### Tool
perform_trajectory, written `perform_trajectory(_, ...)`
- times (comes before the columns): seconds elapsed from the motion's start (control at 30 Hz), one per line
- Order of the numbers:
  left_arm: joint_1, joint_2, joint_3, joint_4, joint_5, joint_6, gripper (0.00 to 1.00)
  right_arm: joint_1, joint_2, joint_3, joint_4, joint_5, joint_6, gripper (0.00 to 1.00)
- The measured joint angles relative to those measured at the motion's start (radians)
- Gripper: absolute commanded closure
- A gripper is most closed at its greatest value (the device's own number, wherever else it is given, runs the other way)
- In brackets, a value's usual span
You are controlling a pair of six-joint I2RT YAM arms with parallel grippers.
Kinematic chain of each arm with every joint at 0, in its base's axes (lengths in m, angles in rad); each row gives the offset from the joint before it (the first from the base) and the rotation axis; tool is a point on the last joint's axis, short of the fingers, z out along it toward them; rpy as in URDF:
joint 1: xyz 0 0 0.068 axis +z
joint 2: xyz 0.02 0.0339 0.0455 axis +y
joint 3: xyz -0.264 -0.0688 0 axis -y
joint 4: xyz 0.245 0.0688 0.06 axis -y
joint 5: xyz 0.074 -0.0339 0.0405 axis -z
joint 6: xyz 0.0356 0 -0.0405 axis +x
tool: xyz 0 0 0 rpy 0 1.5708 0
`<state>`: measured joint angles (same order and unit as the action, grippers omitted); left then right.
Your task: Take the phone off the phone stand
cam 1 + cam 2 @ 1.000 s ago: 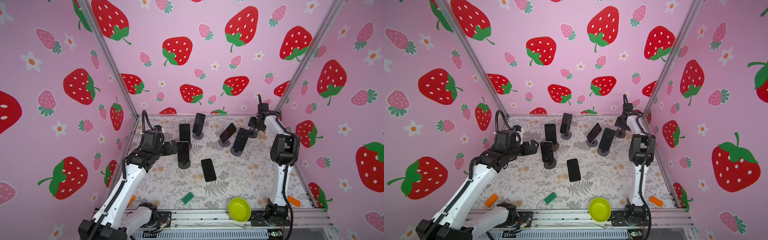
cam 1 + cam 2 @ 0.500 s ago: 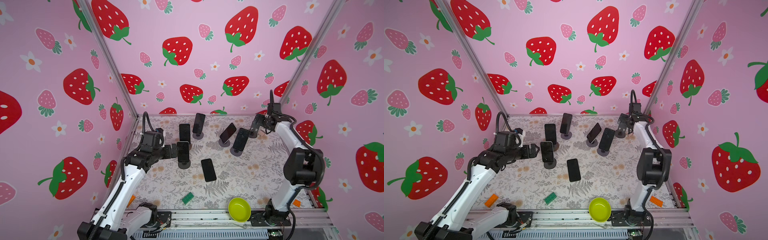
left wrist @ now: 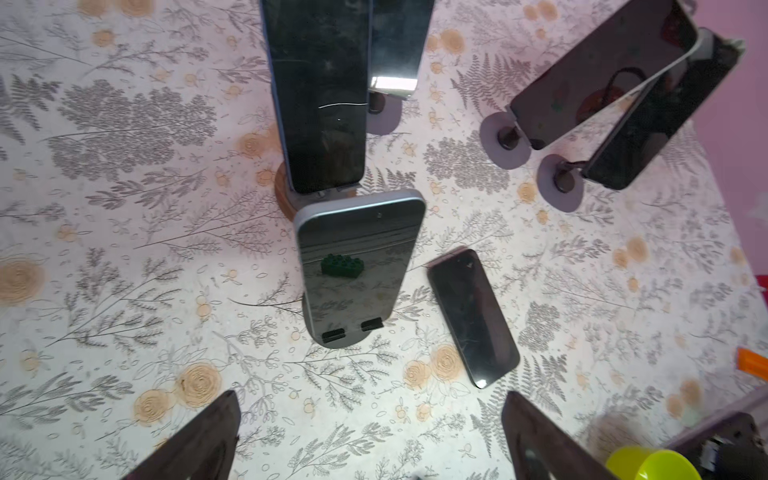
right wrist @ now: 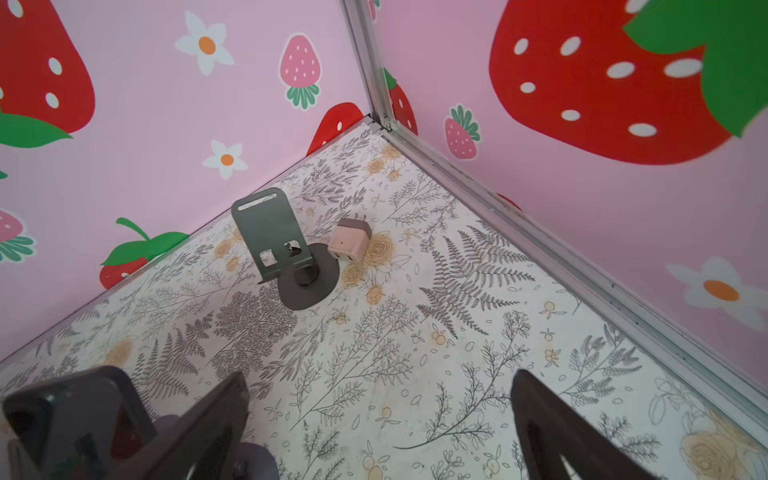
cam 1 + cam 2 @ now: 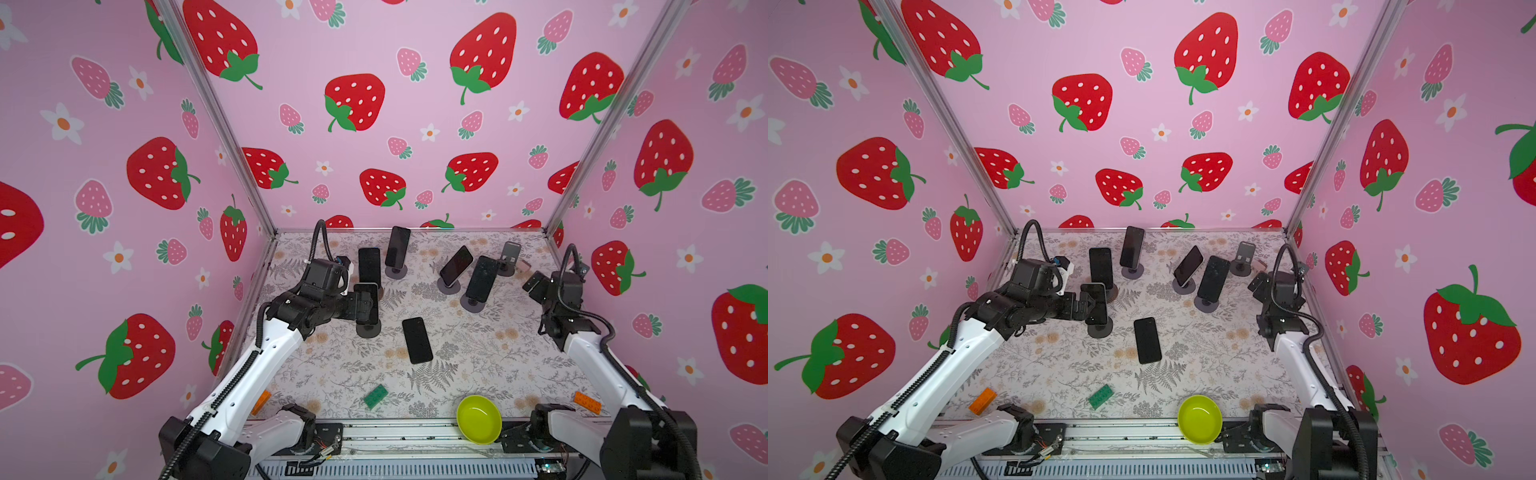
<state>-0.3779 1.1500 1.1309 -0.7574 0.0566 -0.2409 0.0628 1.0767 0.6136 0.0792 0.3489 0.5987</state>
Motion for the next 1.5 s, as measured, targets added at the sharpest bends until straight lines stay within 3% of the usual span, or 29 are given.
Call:
perform_trajectory(0.23,-0.003,0.07,0.049,-0.003,-0.046,-0.044,0.01,0.004,-0.187,-0.317,0.206,-0.024,-0.026,0.0)
perform_trajectory(0.6,-0.045,0.135,0.085,0.009,-0.068,-0.067,0.01,0.091,-0.416,-0.594,0.521,-0.043,-0.103,0.0)
perform_trajectory(0.97,-0.092,0.233,0.123,0.005,-0.181,-0.081,0.01,0.095,-0.602,-0.606,0.594,-0.05,-0.126,0.0)
perform_trajectory(1.5,-0.123,0.356,0.211,0.026,-0.274,-0.141,0.01,0.096,-0.535,-0.606,0.593,-0.052,-0.121,0.0)
